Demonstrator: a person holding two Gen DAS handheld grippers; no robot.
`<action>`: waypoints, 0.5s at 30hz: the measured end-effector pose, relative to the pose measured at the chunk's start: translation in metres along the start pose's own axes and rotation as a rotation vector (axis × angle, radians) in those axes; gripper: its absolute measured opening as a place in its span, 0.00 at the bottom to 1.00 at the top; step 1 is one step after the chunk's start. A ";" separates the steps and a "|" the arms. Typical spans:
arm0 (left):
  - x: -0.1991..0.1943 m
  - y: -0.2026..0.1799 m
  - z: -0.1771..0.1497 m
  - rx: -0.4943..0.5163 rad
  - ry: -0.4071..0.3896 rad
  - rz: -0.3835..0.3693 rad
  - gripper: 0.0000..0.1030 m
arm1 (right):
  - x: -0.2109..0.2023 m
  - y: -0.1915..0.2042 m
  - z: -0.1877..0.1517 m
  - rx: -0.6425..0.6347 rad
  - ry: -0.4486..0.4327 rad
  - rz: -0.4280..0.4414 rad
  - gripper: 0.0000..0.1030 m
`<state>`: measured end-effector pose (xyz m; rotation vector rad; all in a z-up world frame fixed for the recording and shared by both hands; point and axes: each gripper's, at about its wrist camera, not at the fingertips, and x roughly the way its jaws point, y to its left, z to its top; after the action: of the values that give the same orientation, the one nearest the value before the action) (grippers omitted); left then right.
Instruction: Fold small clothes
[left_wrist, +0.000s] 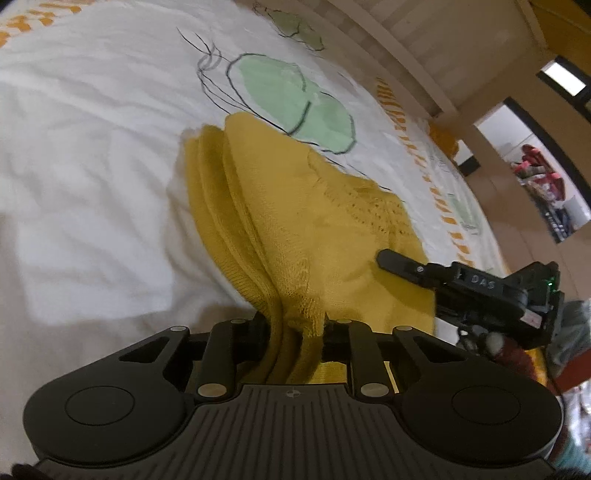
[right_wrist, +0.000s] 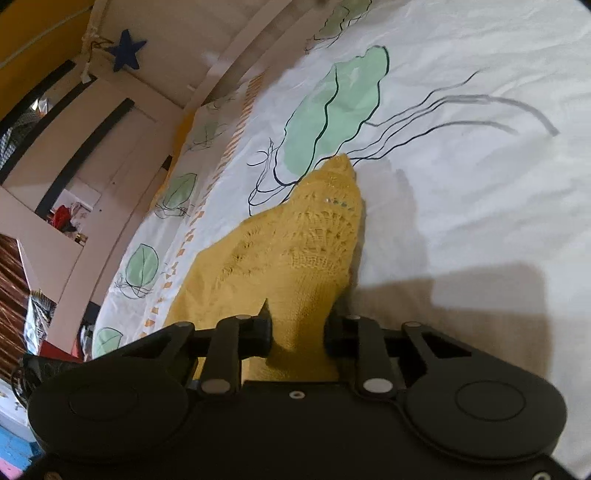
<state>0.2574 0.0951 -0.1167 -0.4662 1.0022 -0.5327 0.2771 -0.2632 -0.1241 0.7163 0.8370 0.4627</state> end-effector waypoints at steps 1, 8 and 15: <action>0.000 -0.003 -0.004 -0.009 0.008 -0.009 0.20 | -0.005 0.001 0.000 -0.002 0.005 -0.012 0.32; -0.003 -0.035 -0.054 -0.028 0.076 -0.043 0.20 | -0.057 -0.002 -0.025 -0.005 0.044 -0.074 0.32; -0.015 -0.047 -0.097 -0.030 0.075 -0.022 0.19 | -0.096 -0.010 -0.055 0.041 0.021 -0.088 0.34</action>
<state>0.1560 0.0560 -0.1239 -0.4873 1.0793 -0.5594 0.1773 -0.3088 -0.1089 0.7100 0.8966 0.3756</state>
